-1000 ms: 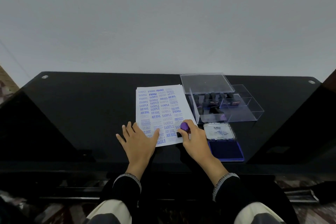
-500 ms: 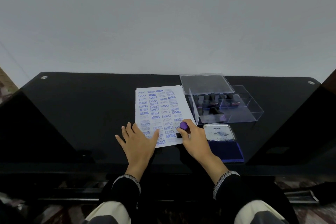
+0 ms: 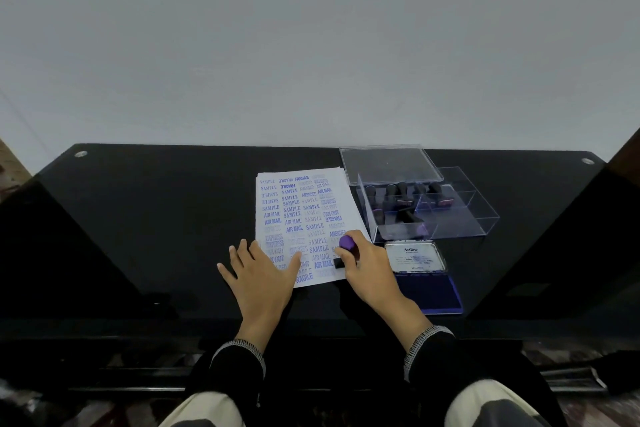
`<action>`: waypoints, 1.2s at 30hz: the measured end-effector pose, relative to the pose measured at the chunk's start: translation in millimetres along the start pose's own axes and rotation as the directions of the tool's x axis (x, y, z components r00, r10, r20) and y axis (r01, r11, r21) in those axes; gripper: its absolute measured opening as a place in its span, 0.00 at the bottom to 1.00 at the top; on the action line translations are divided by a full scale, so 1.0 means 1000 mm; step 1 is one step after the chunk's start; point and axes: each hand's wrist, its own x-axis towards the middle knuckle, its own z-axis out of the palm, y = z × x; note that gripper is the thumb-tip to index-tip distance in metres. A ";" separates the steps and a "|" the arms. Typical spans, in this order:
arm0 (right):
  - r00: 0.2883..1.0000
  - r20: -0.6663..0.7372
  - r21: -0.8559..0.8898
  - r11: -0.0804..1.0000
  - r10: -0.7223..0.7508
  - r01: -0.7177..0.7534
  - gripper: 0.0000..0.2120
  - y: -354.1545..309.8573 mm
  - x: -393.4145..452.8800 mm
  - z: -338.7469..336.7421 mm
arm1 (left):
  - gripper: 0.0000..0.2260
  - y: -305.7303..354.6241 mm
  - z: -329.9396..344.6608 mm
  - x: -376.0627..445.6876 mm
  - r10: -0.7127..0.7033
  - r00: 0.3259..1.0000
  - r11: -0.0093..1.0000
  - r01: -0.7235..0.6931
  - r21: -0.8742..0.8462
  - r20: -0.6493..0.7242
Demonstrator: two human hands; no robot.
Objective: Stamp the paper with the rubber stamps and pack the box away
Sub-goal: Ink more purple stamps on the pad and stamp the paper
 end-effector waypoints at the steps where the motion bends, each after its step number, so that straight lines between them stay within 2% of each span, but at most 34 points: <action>1: 1.000 0.017 0.000 1.000 0.001 -0.001 0.03 -0.001 0.002 -0.002 | 0.42 0.000 0.000 0.000 0.000 1.000 1.000 0.000 -0.004 -0.002; 5: 0.999 0.037 -0.009 1.000 0.005 -0.005 0.03 -0.003 0.006 -0.004 | 0.42 0.000 0.000 0.000 0.000 1.000 1.000 0.000 0.012 0.002; 16: 0.998 -0.062 0.041 0.999 -0.018 0.020 0.05 0.007 -0.011 0.006 | 0.43 -0.001 -0.001 0.000 0.002 1.000 1.000 -0.002 0.011 0.005; 28: 1.000 0.019 -0.007 1.000 -0.001 0.001 0.04 0.004 0.004 0.001 | 0.42 0.000 0.000 0.000 0.000 1.000 1.000 0.000 0.021 0.007; 36: 0.997 -0.070 0.009 1.000 -0.015 0.016 0.06 0.005 -0.011 0.005 | 0.42 0.000 0.000 0.000 -0.002 1.000 1.000 0.002 0.008 -0.002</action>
